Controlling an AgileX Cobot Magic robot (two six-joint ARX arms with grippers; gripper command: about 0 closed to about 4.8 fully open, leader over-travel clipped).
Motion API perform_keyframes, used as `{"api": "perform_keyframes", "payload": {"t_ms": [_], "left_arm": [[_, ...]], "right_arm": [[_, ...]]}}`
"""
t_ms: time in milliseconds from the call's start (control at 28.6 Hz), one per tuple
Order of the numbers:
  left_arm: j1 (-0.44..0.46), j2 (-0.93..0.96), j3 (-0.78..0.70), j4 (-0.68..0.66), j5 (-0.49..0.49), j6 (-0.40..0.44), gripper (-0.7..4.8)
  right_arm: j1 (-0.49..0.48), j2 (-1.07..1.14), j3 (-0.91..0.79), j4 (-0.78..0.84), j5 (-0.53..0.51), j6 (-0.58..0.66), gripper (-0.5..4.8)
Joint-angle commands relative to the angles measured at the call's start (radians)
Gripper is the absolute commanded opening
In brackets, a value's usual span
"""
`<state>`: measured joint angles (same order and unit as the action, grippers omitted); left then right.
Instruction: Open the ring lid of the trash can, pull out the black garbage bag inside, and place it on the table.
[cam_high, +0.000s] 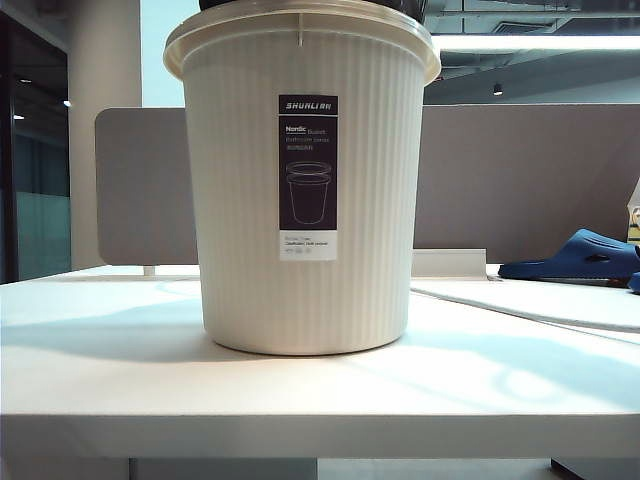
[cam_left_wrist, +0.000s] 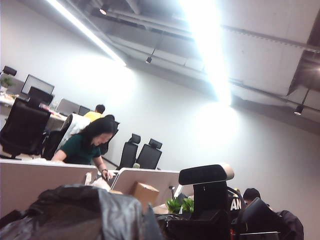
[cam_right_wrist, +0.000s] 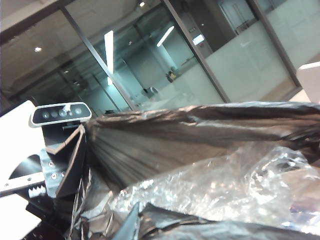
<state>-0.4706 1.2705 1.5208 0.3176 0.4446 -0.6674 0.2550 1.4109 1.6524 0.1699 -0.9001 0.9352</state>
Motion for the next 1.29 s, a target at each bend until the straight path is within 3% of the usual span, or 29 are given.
{"api": "perform_keyframes", "payload": {"t_ms": [35, 419, 699, 943, 1292], "left_arm": [[-0.001, 0.010, 0.035, 0.012, 0.009, -0.001, -0.05], [-0.002, 0.116, 0.211, 0.014, 0.061, -0.068, -0.05], [-0.002, 0.119, 0.213, 0.064, 0.070, -0.079, -0.05], [-0.002, 0.121, 0.213, 0.145, 0.072, -0.160, -0.05], [-0.006, 0.122, 0.213, 0.193, 0.080, -0.204, -0.05]], "right_arm": [[0.002, 0.013, 0.059, 0.029, 0.006, 0.025, -0.06], [0.001, 0.026, 0.119, 0.042, 0.007, 0.038, -0.06], [0.001, 0.026, 0.126, 0.106, 0.031, 0.041, -0.06], [0.001, 0.037, 0.220, 0.103, 0.028, 0.039, -0.06], [-0.028, 0.037, 0.232, 0.099, 0.021, 0.041, -0.06]]}}
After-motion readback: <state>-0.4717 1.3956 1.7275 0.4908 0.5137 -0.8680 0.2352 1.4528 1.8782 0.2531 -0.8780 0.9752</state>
